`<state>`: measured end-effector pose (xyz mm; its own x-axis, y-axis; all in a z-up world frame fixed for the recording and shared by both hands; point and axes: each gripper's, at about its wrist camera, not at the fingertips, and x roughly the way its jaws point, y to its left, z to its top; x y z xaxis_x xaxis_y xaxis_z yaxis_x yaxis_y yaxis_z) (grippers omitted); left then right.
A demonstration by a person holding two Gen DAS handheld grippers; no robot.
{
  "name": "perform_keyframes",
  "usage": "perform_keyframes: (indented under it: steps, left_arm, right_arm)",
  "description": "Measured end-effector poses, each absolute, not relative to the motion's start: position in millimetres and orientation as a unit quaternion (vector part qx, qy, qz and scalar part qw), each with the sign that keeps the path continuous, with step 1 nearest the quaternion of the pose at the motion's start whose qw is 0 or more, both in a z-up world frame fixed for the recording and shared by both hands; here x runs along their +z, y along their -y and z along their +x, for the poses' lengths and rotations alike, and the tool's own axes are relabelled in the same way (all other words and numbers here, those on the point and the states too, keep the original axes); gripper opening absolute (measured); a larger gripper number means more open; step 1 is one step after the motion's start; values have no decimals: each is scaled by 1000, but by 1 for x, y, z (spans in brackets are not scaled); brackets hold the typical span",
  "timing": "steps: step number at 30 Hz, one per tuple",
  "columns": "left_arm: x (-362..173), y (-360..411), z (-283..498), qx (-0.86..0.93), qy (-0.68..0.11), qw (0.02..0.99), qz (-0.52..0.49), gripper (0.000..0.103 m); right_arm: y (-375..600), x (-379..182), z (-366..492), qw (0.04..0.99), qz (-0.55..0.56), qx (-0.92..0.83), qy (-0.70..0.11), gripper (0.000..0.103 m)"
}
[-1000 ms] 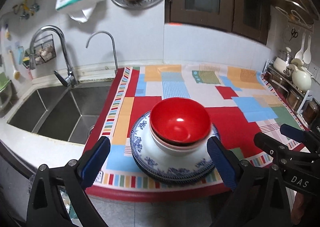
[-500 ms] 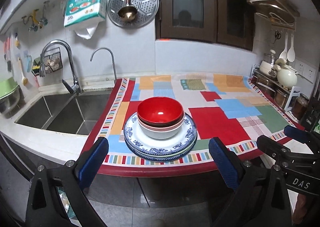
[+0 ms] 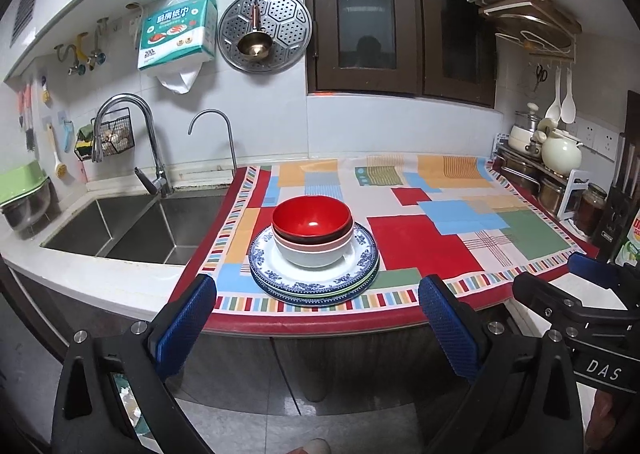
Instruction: Organize plates and bowls
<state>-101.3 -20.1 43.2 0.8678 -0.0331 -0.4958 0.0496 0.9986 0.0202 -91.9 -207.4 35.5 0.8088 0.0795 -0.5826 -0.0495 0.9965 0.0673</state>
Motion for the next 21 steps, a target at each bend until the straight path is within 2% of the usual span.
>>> perform_keyframes:
  steps: [21]
  left_arm:
    - [46,29,-121,-19,-247,969,24,103]
  right_arm:
    - [214,37,-113,952,25,39,-303,88]
